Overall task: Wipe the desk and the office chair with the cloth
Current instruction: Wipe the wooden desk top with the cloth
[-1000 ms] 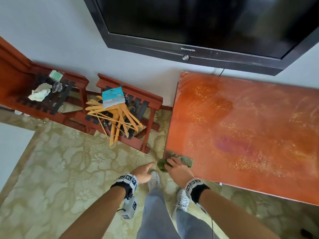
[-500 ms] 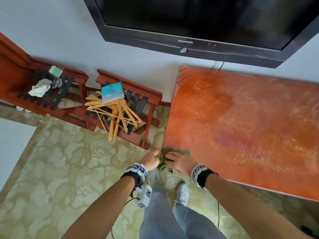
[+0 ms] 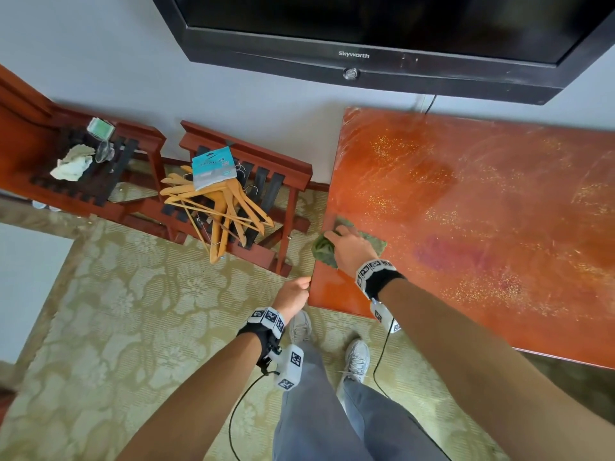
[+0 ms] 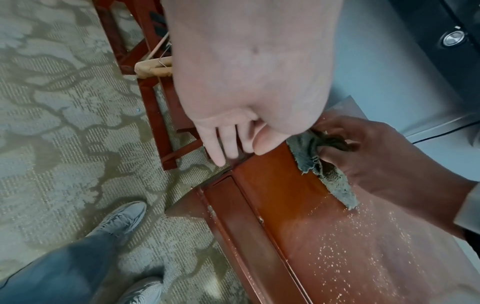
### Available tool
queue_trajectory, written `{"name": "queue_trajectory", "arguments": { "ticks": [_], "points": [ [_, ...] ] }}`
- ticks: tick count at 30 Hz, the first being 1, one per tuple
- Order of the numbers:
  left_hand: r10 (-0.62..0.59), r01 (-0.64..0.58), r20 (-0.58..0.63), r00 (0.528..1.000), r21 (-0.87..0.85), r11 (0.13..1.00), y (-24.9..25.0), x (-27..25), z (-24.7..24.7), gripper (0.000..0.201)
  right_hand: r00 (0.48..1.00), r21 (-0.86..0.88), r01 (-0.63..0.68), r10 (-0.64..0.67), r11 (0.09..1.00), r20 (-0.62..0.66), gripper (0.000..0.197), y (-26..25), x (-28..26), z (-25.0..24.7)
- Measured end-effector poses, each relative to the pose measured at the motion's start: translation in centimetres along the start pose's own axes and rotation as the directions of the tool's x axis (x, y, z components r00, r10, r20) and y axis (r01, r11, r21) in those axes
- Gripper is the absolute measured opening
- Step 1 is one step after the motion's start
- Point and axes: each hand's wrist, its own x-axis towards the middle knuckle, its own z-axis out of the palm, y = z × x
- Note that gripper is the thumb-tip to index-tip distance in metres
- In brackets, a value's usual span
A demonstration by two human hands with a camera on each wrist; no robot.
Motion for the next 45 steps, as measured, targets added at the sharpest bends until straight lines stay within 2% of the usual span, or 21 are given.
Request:
{"name": "queue_trajectory", "arguments": {
  "ticks": [7,11,16,18,21,23,25,27,29,32,36,39,41,43,44,45],
  "points": [
    [-0.015,0.015,0.032,0.999,-0.007,1.0,0.0,-0.8,-0.5,0.06,0.994,-0.082,0.107,-0.105,0.991,0.032,0.053,-0.9,-4.5,4.5],
    [0.038,-0.04,0.016,0.999,0.139,0.989,0.2,-1.9,-0.5,0.055,0.977,-0.17,0.208,-0.196,0.963,0.081,0.053,-0.9,-7.6,6.7],
    [0.146,-0.146,0.023,0.989,0.32,0.936,0.8,-3.3,-0.1,0.062,0.954,-0.148,0.292,-0.277,0.945,0.113,0.066,-0.6,-11.1,7.4],
    [0.196,-0.193,0.046,0.979,0.491,0.849,1.5,-3.6,0.1,0.066,0.945,-0.141,0.321,-0.308,0.936,0.109,0.065,-0.4,-12.1,7.7],
    [0.206,-0.274,0.191,0.96,0.795,0.542,2.1,-3.8,0.6,0.071,0.936,-0.172,0.342,-0.318,0.924,0.151,0.056,-0.3,-13.6,7.8],
    [0.156,-0.265,0.219,0.963,0.868,0.419,2.7,-4.1,1.1,0.075,0.934,-0.173,0.341,-0.312,0.924,0.176,0.056,0.1,-14.3,7.8],
    [0.116,-0.253,0.225,0.967,0.899,0.358,3.4,-4.5,1.5,0.076,0.934,-0.152,0.343,-0.32,0.927,0.157,0.057,0.8,-14.6,7.6],
    [0.077,-0.241,0.228,0.971,0.907,0.345,4.3,-4.7,1.6,0.078,0.932,-0.127,0.353,-0.336,0.927,0.136,0.062,1.7,-14.8,7.6],
    [0.042,-0.225,0.224,0.974,0.915,0.335,4.9,-4.7,1.7,0.078,0.935,-0.122,0.346,-0.33,0.93,0.13,0.074,3.1,-15.2,7.9],
    [0.009,-0.228,0.235,0.972,0.933,0.277,5.2,-4.5,1.8,0.076,0.943,-0.138,0.32,-0.302,0.937,0.138,0.091,5.2,-16.1,8.3],
    [-0.02,-0.239,0.254,0.967,0.931,0.274,5.3,-4.2,1.6,0.076,0.958,-0.158,0.274,-0.256,0.949,0.126,0.097,7.0,-17.1,9.5],
    [-0.013,-0.241,0.258,0.966,0.918,0.315,5.0,-3.8,1.3,0.077,0.969,-0.191,0.237,-0.219,0.953,0.112,0.089,5.3,-17.2,8.5],
    [-0.003,-0.23,0.248,0.969,0.904,0.361,4.8,-3.9,1.2,0.078,0.984,-0.145,0.16,-0.146,0.976,0.103,0.081,3.9,-16.7,7.8],
    [0.06,-0.233,0.231,0.971,0.867,0.44,4.5,-4.2,1.4,0.079,0.999,0.028,0.03,-0.031,0.999,0.031,0.07,3.2,-15.8,7.1],
    [0.117,-0.256,0.228,0.967,0.831,0.494,4.4,-4.5,1.7,0.078,0.999,0.192,-0.05,0.052,0.98,-0.003,0.062,3.3,-15.4,6.8],
    [0.186,-0.293,0.227,0.956,0.782,0.55,4.3,-4.8,2.0,0.076,0.988,0.403,-0.141,0.154,0.904,-0.002,0.056,3.5,-15.0,6.3]
  ]
}}
